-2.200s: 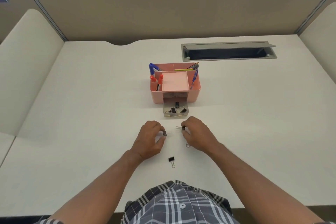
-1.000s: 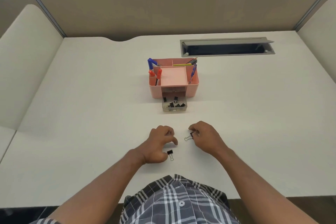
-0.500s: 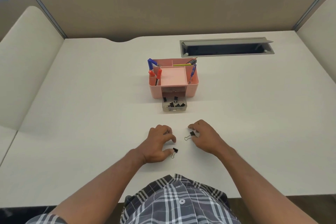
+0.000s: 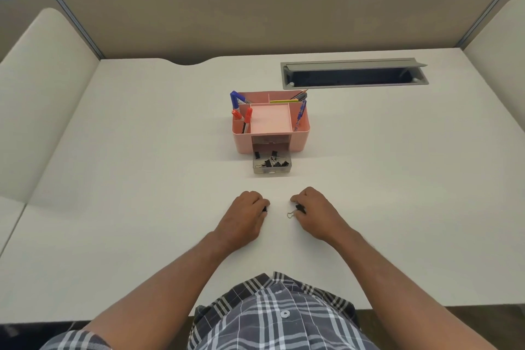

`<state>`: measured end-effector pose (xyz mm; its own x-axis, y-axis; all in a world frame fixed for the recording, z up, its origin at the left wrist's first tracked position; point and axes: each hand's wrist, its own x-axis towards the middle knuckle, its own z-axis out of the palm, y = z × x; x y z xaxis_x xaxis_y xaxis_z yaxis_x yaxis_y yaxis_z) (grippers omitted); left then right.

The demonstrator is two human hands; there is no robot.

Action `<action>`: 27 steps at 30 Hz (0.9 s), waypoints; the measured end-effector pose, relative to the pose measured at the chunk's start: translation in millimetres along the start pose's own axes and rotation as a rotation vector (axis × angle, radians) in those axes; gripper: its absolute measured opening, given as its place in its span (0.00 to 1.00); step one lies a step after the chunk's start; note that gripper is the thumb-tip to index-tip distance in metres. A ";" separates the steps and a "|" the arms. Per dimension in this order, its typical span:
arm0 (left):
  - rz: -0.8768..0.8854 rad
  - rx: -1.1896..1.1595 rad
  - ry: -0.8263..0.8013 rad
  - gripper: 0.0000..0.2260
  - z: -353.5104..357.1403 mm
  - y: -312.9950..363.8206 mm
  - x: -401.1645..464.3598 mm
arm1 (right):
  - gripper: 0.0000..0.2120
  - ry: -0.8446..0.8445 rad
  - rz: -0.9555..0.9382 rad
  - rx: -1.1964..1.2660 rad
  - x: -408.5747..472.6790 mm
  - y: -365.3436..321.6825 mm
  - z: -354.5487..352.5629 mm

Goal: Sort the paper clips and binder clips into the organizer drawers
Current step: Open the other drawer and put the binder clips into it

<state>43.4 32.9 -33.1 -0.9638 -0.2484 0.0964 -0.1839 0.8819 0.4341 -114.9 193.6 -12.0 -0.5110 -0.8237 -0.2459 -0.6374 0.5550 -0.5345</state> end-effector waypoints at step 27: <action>-0.064 -0.111 0.276 0.09 -46.6 -2.4 96.9 | 0.12 0.300 -0.038 0.069 89.0 -52.2 -61.3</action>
<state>-40.7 -12.0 17.0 -0.8594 -0.4151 0.2986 -0.2057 0.8152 0.5414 -162.4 98.5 43.6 -0.6416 -0.7668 0.0191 -0.6236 0.5070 -0.5950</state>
